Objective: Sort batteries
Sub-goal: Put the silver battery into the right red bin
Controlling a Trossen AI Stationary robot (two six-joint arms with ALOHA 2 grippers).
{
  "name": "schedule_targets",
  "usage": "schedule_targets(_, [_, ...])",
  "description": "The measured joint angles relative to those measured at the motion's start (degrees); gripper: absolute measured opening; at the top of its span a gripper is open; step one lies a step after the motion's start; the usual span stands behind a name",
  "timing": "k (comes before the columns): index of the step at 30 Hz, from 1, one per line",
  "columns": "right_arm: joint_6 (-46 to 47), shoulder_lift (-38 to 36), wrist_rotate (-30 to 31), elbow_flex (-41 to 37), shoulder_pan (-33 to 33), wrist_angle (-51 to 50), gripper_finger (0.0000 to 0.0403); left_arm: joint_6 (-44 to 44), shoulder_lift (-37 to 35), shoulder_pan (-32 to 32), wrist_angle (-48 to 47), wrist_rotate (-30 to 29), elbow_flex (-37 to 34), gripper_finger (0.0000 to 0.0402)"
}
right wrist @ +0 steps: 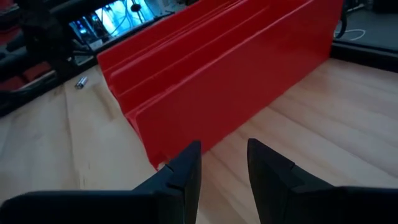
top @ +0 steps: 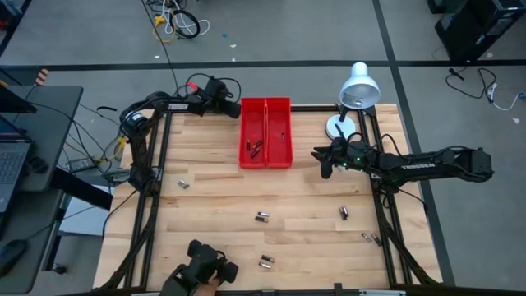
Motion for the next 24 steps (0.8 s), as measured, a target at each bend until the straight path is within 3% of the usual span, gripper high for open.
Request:
schedule_targets(18, [0.3, 0.0, 0.6, 0.0, 0.0, 0.4, 0.0117, 4.5, -3.6, 0.0, -2.3, 1.6, 0.0, 0.0126])
schedule_targets(24, [0.1, 0.0, 0.7, 0.0, 0.0, 0.3, 0.0117, 5.4, -3.1, -0.4, -6.0, 1.5, 0.0, 0.0098])
